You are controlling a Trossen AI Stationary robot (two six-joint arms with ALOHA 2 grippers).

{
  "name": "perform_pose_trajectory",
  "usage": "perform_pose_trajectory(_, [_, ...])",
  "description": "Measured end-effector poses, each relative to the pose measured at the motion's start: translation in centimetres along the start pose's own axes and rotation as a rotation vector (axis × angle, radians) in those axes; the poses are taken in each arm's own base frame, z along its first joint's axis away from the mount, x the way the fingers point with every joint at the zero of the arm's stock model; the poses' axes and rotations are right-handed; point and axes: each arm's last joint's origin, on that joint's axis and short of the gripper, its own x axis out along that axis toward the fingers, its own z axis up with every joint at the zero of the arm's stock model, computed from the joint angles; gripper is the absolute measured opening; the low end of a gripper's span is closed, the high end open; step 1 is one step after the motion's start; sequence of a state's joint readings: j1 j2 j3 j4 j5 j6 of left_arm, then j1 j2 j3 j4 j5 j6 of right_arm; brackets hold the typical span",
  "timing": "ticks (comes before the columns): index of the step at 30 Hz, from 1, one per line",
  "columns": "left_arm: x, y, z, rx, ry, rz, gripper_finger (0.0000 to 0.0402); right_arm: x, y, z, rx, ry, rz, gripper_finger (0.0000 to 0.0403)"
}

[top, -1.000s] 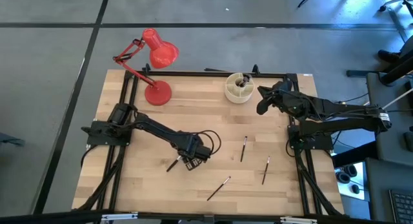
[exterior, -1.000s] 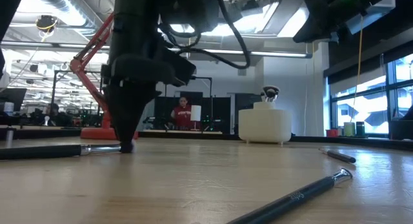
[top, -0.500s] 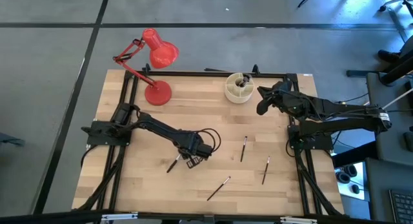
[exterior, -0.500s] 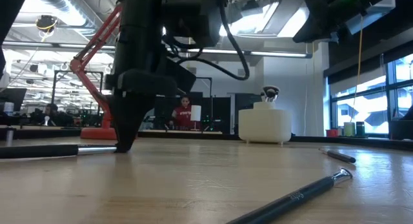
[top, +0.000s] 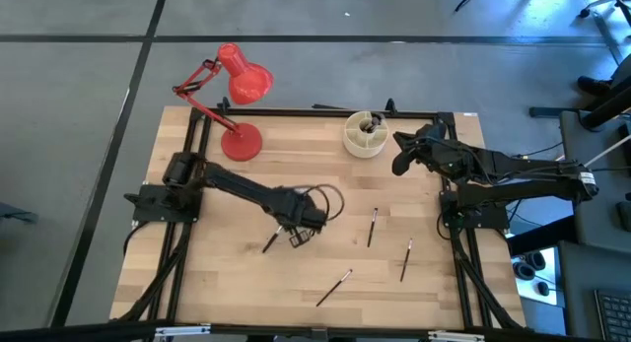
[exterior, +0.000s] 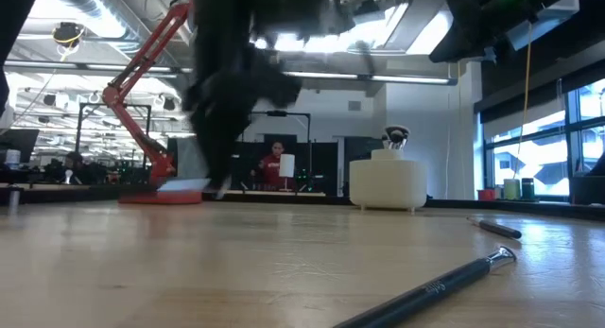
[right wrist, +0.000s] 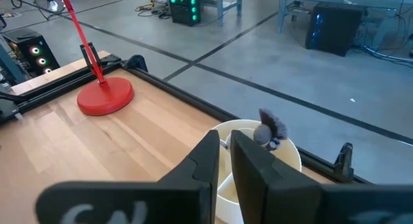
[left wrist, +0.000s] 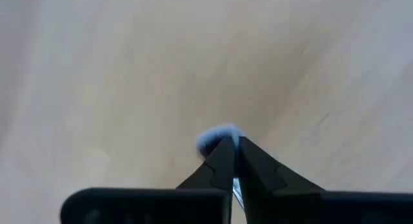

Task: Put items in baskets/containers
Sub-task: Put the black powder brush into the white organizer

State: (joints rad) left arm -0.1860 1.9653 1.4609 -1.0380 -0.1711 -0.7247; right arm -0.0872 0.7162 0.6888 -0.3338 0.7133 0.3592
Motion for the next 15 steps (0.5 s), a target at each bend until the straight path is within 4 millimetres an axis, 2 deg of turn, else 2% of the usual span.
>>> perform_pose_trajectory(4, [-2.9,1.1,2.3,0.019,-0.171,0.009,0.0005,0.0,0.0,0.0,0.000,-0.001,-0.001,0.0042])
perform_pose_trajectory(7, [-5.0,1.8,5.0,0.059,-0.430,0.065,0.0005,0.0,0.0,0.0,0.000,-0.004,-0.009,0.0042])
perform_pose_trajectory(11, [-6.2,2.8,9.2,0.114,-0.764,0.144,0.0010,0.0,-0.4,0.1,0.010,-0.048,-0.140,0.0042])
perform_pose_trajectory(15, [-6.9,5.5,13.8,0.081,-1.041,0.148,0.0011,-0.2,-0.9,-0.2,0.015,-0.060,-0.246,0.0042])
